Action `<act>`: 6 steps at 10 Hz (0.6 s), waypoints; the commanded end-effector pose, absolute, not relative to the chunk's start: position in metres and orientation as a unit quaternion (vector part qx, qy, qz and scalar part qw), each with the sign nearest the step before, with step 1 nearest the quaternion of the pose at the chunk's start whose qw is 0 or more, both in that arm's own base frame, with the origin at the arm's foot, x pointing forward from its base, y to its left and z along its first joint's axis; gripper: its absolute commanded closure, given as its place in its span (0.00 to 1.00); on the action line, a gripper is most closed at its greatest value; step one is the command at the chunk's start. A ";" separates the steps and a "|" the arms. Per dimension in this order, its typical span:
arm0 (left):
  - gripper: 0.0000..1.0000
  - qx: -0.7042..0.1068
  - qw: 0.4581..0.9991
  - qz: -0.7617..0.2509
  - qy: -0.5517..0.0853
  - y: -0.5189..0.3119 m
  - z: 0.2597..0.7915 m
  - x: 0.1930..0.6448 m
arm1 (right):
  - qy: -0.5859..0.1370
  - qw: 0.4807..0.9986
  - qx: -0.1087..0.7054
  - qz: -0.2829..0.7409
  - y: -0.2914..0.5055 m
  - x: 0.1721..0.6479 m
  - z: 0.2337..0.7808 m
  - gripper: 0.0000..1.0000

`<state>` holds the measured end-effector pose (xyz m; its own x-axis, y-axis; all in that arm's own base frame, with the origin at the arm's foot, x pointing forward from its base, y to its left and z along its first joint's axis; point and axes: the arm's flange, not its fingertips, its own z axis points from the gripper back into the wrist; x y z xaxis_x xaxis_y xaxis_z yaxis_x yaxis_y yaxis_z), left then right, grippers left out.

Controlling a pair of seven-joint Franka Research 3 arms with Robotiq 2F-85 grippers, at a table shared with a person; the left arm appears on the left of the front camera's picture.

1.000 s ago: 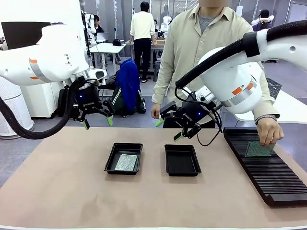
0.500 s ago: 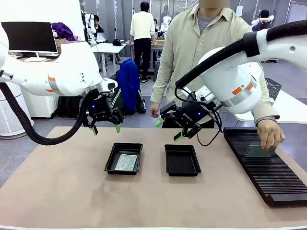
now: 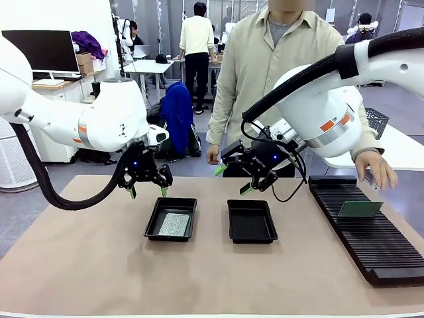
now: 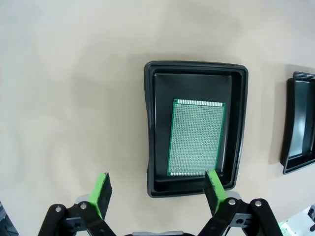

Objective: Inspect and transfer BCBs to ESD trays.
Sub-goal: Pick up the ESD tray and place it on the left side of the table.

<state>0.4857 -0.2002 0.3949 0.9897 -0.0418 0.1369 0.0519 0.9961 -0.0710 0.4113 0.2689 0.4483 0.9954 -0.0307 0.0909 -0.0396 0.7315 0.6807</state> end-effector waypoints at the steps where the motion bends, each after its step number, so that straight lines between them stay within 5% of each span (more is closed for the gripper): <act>1: 0.00 -0.022 0.996 -0.018 -0.087 -0.206 0.379 0.485 | -0.046 0.931 0.363 0.000 0.270 0.413 0.448 0.00; 6: 0.00 -0.006 0.995 -0.021 -0.096 -0.209 0.343 0.494 | -0.046 0.931 0.363 0.000 0.270 0.413 0.448 0.00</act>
<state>0.4928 -0.2038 0.3496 0.9853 -0.0634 0.1586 0.0698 0.9969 -0.0357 0.4113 0.2690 0.4483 0.9954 -0.0306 0.0908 -0.0396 0.7315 0.6807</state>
